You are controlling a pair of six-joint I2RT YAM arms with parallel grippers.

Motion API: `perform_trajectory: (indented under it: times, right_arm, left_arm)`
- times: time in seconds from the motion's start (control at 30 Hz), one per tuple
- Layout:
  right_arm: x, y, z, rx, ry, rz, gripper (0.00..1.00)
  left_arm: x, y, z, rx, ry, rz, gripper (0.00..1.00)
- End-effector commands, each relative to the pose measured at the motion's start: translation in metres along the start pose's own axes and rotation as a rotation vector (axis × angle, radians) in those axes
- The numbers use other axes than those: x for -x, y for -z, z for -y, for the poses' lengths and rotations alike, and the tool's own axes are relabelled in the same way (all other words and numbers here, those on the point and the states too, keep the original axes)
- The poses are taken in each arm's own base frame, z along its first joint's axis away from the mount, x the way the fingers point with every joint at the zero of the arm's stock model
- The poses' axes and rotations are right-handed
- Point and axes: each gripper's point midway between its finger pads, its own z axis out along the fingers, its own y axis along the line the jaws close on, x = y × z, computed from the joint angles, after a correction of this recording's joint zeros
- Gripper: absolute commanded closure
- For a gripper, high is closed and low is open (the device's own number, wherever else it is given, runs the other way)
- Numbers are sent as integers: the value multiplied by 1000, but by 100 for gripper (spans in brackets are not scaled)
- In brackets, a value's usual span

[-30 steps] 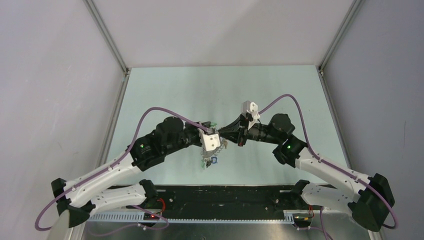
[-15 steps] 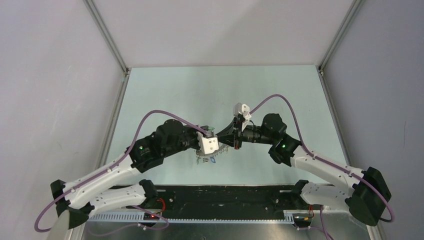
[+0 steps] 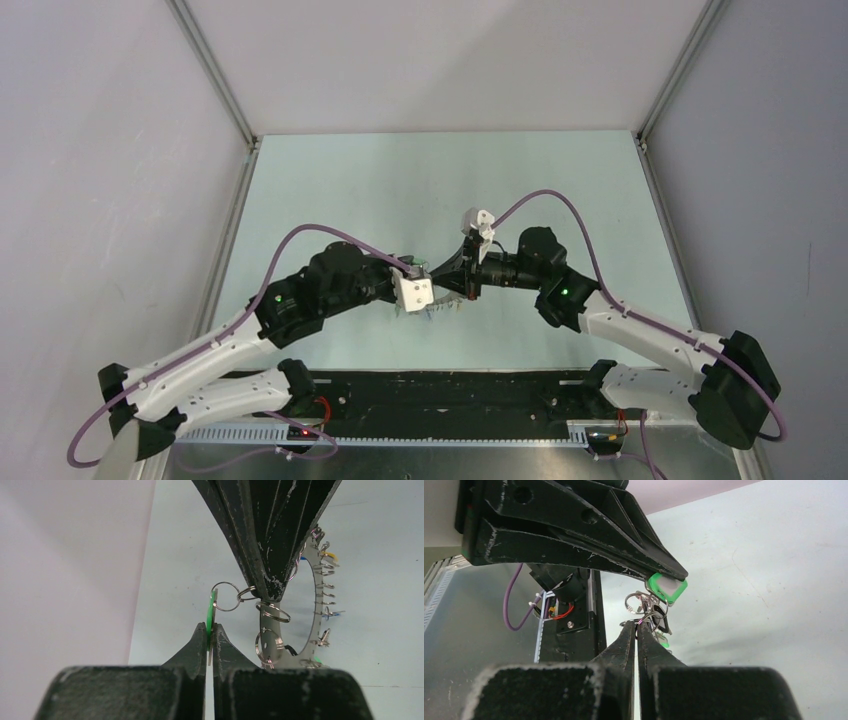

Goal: Remove the keys from the keyring

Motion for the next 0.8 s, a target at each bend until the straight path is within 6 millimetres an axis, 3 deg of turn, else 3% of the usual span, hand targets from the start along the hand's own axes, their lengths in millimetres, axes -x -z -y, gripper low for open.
perform_trajectory:
  times: [0.0,0.33,0.77]
  right_arm:
    - [-34,2,-6,24,-74,-116,100]
    - [-29,6,0,-11,-23,-105,100]
    - [13,29,5,-111,224,32,100]
  left_arm:
    - [33,17,-54,211,11,120,100]
    - [32,17,-53,214,11,119,100]
    - [32,14,-49,193,6,125,100]
